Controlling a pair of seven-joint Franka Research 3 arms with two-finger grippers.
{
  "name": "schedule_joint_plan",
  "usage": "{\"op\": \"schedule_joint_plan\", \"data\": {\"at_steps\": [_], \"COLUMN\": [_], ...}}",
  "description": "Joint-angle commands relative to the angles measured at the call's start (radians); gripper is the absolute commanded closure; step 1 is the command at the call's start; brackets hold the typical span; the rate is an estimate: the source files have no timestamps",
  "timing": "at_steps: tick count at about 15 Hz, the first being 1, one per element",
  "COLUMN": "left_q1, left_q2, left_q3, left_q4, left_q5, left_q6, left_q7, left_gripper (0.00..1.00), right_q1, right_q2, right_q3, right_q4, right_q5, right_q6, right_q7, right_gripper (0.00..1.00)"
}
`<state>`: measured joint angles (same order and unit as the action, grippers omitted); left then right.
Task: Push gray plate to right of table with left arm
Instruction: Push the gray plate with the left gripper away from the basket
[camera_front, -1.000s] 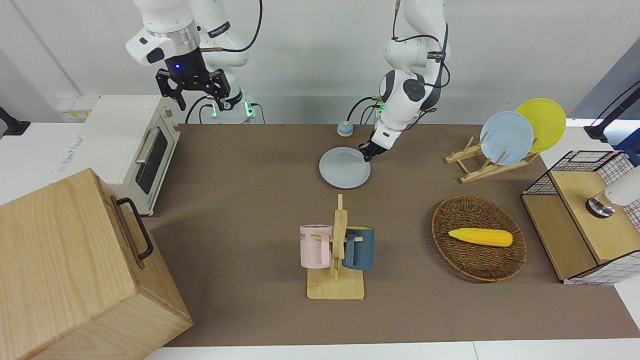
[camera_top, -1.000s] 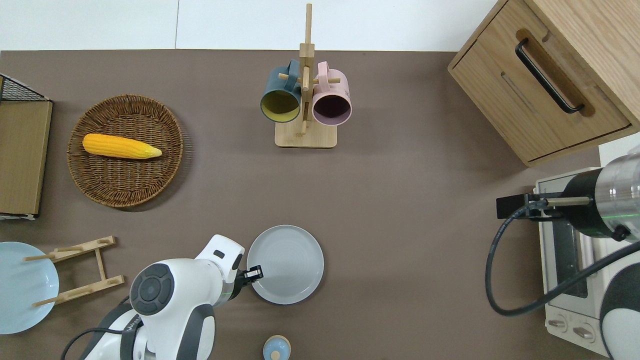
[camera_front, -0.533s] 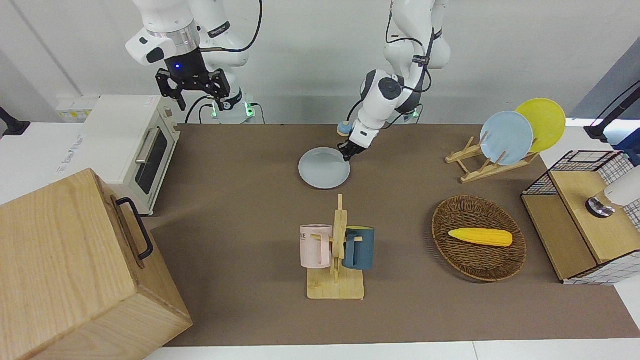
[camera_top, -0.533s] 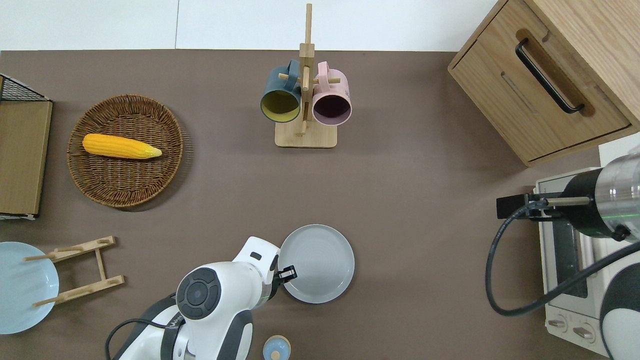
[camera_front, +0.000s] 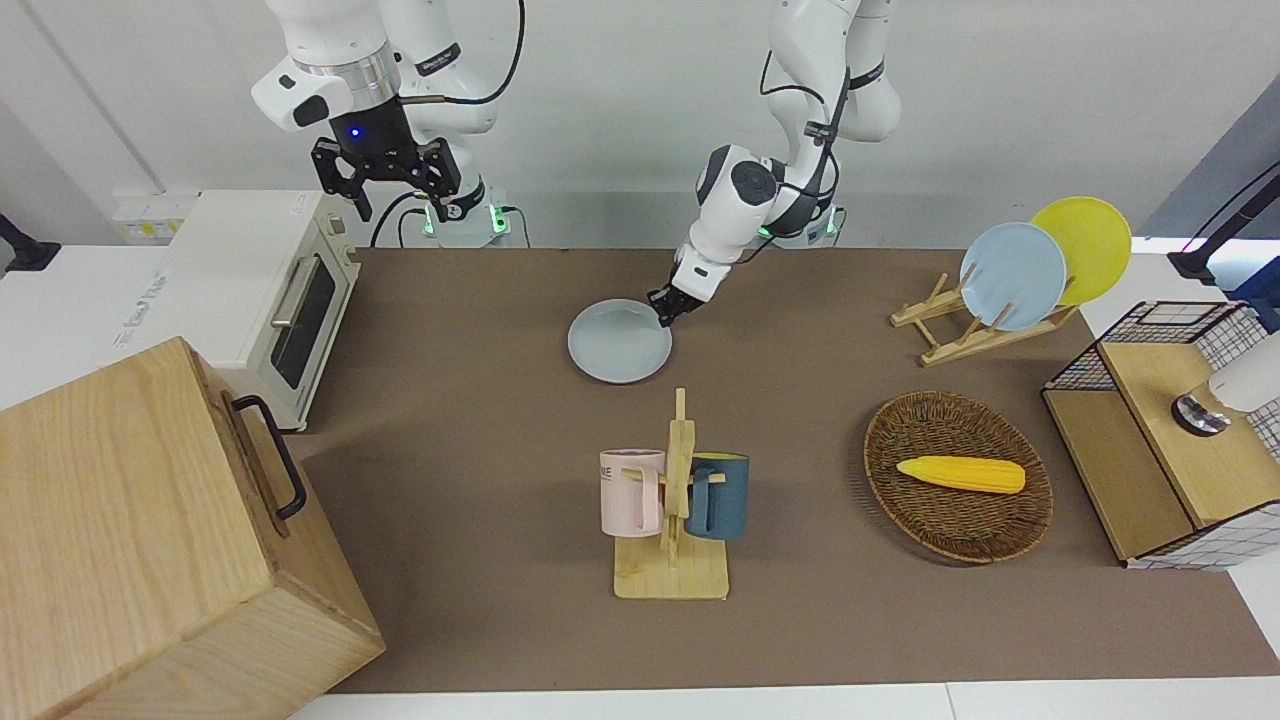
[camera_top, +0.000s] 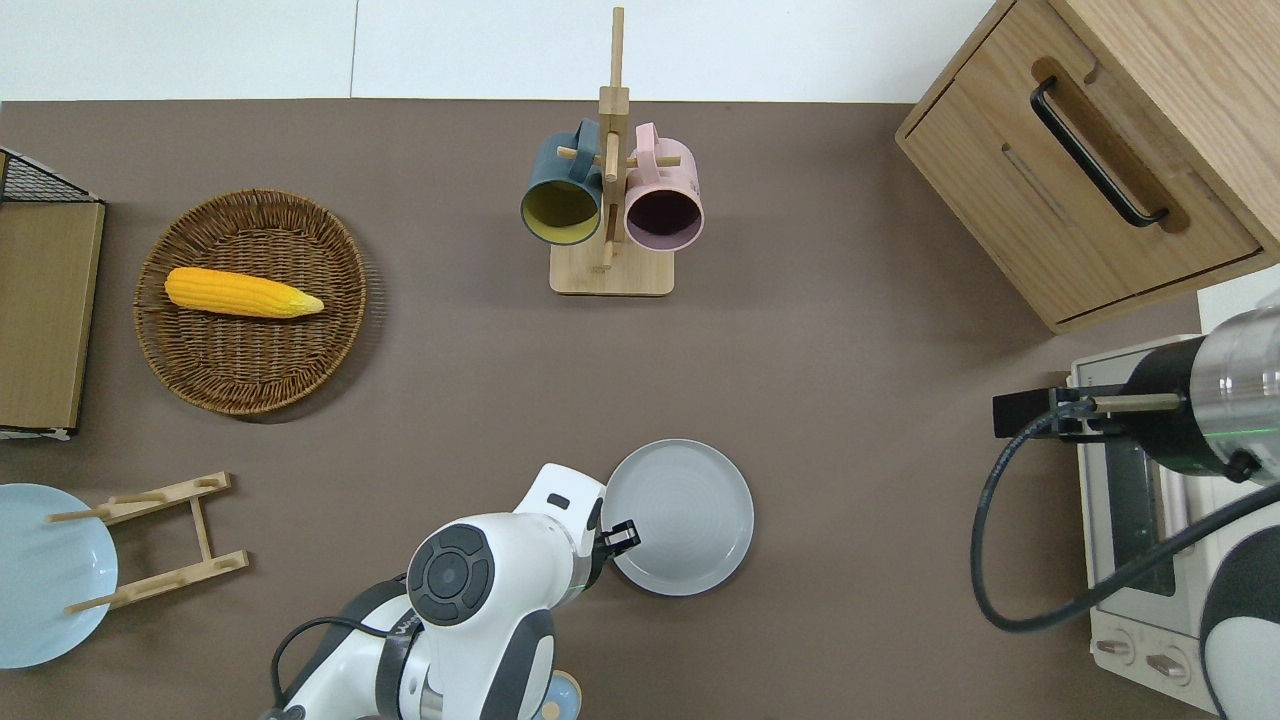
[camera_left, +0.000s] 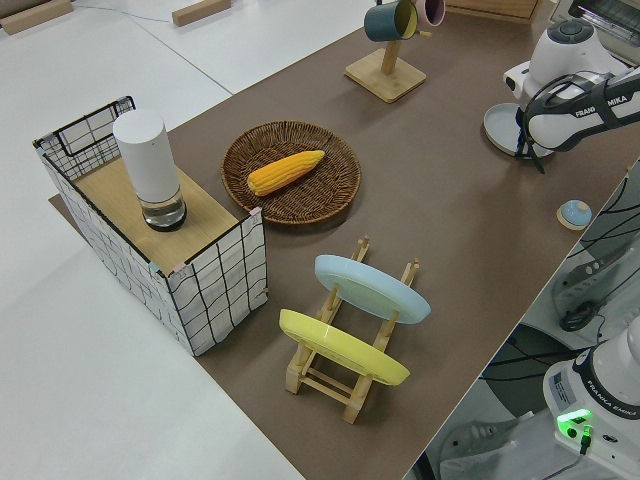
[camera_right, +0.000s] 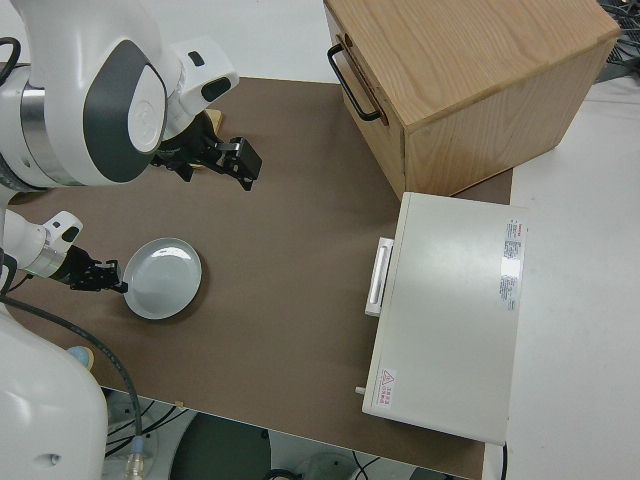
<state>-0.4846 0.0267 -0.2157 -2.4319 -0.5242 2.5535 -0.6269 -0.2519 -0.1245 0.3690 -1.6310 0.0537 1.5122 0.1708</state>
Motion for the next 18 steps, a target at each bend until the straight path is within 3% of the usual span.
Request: {"op": "schedule_joint_plan", "data": {"at_steps": [1,15,16,18], "left_q1": [-0.064,-0.141,-0.141,-0.14], "left_q2": [0.09,0.173,0.173,0.173], "left_q3": [0.022,0.021,0.021,0.015], "left_q4": [0.074,0.183,0.183,0.183], "left_q5": [-0.056,-0.095,-0.095,-0.095], "left_q6": [0.034,0.076,0.076,0.076], "left_q7": [-0.016,-0.076,-0.077,-0.091], "left_gripper": [1.0,1.0,0.97,0.75], "right_q1": [-0.024,-0.024,-0.024,-0.024], "right_q2": [-0.027,-0.027,-0.027,-0.027], "right_q3": [0.014,0.014,0.014,0.014], "right_q4": [-0.027,-0.027,-0.027,-0.027], "right_q5": [0.021,0.021,0.021,0.021], "right_q6": [0.0,0.0,-0.001,0.0], "right_q7": [0.01,0.012,0.01,0.01], "right_gripper": [0.005,0.005,0.005,0.005]}}
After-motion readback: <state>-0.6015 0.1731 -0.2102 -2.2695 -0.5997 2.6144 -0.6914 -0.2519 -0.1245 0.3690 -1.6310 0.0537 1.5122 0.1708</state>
